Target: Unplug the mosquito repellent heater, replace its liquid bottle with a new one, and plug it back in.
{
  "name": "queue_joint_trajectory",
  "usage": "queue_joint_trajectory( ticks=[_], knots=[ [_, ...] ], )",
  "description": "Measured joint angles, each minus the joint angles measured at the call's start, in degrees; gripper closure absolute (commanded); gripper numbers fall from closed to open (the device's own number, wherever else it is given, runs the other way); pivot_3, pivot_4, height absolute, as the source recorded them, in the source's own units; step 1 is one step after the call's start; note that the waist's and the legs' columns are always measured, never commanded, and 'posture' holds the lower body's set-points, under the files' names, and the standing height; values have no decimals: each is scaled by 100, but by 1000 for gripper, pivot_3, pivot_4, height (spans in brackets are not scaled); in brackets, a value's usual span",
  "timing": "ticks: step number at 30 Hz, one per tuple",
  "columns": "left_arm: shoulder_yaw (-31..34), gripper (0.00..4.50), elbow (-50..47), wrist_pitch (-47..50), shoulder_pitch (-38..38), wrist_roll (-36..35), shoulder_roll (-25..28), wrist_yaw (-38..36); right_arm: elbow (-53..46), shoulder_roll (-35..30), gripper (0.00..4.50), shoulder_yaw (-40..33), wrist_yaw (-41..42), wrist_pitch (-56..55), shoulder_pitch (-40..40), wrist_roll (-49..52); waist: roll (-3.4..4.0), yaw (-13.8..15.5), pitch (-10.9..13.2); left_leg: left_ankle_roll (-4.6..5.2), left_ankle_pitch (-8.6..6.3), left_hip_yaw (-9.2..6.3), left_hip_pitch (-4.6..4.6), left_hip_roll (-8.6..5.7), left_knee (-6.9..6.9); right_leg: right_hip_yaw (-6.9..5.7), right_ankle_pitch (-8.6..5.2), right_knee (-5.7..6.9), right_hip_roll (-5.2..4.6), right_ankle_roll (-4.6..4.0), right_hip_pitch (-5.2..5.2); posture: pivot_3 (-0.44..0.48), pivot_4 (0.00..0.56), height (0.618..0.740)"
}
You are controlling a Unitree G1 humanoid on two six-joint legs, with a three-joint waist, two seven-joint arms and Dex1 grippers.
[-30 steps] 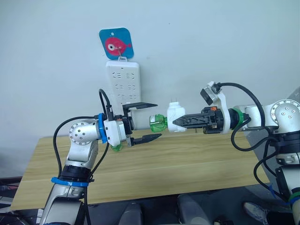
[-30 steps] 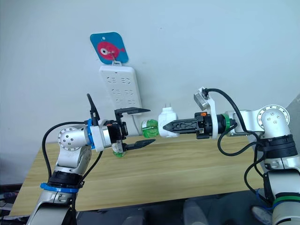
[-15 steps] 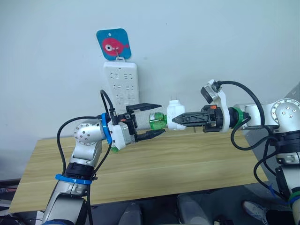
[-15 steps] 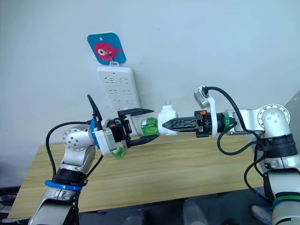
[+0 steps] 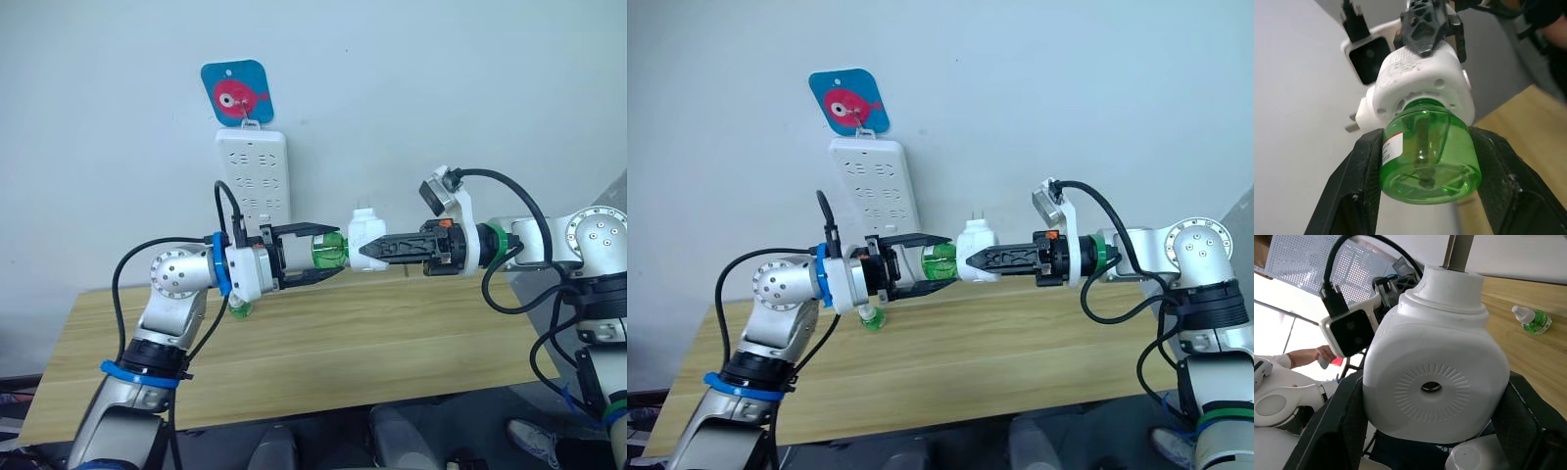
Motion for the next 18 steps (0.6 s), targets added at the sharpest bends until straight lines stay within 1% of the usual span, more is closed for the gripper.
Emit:
queue_joint_trajectory(
  ticks=[3, 6, 8, 9, 12, 15, 18],
  knots=[
    [-55, 2258, -607, 1827, -15, -667, 425, 52, -2, 23, 1411, 21, 6, 23, 0, -53, 0, -34, 0, 0, 0, -4, -1, 0, 2, -3, 0, 0, 1, 0, 1, -103, 84, 740],
    [-59, 2258, -902, 3597, -304, -1359, 780, 109, -2, 38, 1411, 51, 49, 49, -2, -172, 0, -69, 0, 0, 0, -6, 0, -1, 5, -5, -1, 2, 3, 1, 3, -99, 86, 740],
    [-51, 2258, -885, 4775, -562, -1800, 1035, 94, 6, 0, 1411, 46, 130, 78, -11, -313, 0, -96, 0, 1, 0, -5, 1, 1, 5, -4, -1, 4, 9, 1, 4, -97, 86, 740],
    [-47, 2258, -865, 5153, -648, -1947, 1120, 90, 5, -10, 1411, 44, 163, 99, -14, -386, 0, -100, 0, 1, 0, -5, 2, 2, 5, -4, -1, 3, 12, 1, 4, -98, 87, 740],
    [-39, 2258, -690, 6714, -1056, -2527, 1295, 80, -40, -26, 1411, 32, 530, 219, -88, -774, 0, -104, 1, 1, 0, -6, 4, 6, 4, -5, -1, 4, 18, 1, 3, -104, 88, 740],
    [58, 2258, -450, 7551, -1296, -2869, 1200, 152, -77, -24, 1411, -7, 757, 283, -202, -1020, 1, -113, 1, 0, 0, -6, 6, 8, 3, -5, -1, 3, 20, 1, 3, -109, 90, 740],
    [189, 2258, -308, 7830, -1394, -2934, 1004, 223, -76, -13, 1411, -112, 939, 295, -229, -1195, 1, -105, 1, 0, 1, -4, 5, 8, 3, -3, -1, 1, 19, 1, 3, -109, 90, 740]
  ],
)
